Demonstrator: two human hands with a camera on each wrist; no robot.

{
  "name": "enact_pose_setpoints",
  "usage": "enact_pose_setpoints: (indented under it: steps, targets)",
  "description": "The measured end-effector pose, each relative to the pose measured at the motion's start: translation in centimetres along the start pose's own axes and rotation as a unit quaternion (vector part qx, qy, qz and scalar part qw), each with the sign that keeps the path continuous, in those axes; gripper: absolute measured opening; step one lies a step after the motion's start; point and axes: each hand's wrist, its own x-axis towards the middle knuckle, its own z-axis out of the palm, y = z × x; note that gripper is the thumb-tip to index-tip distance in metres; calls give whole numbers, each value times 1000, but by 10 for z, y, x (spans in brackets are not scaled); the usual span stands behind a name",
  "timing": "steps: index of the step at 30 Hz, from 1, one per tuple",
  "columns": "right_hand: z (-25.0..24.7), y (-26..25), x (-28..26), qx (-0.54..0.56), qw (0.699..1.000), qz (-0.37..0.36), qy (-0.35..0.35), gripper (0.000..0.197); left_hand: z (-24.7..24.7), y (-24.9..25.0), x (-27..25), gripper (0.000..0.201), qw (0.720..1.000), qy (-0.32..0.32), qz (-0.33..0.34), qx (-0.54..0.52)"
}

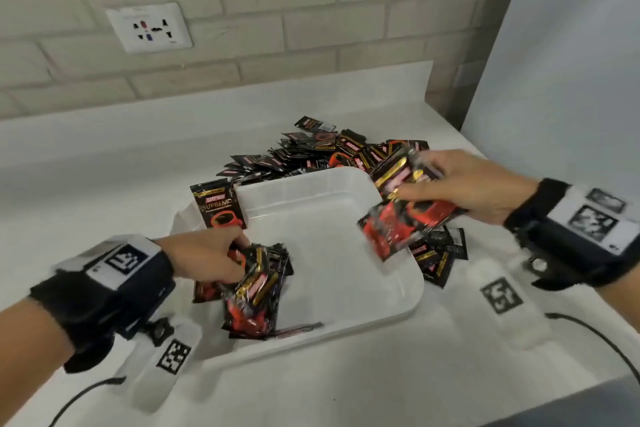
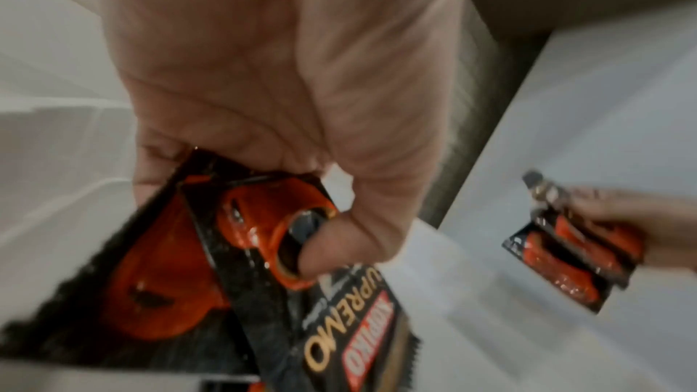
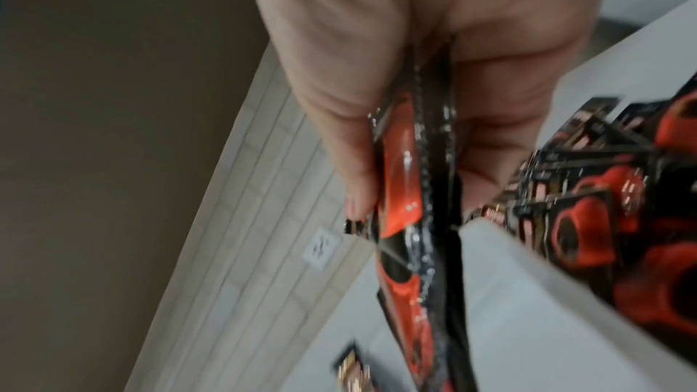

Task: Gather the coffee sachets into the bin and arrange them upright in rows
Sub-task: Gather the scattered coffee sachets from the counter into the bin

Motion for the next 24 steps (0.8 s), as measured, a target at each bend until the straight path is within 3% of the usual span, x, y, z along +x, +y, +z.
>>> enact_pose_setpoints:
  steps: [3, 6, 10, 18, 24]
  targets:
    - [37, -6, 5, -149, 986, -10, -78, 18, 11, -3, 4, 46, 994, -36, -9, 104]
    - [68, -4, 16, -234, 965, -24, -115, 31, 12, -2, 5, 59, 988, -4, 0, 155]
    - [97, 3, 26, -241, 960, -1, -139, 53, 9, -1, 0, 72, 973, 41, 25, 227]
    - [95, 9, 38, -244, 943, 130, -183, 62, -14, -26, -40, 61, 987, 136, 11, 80]
    - [109, -1, 45, -282, 933, 113, -193, 56, 21, -74, -70, 116, 989, 115, -38, -80]
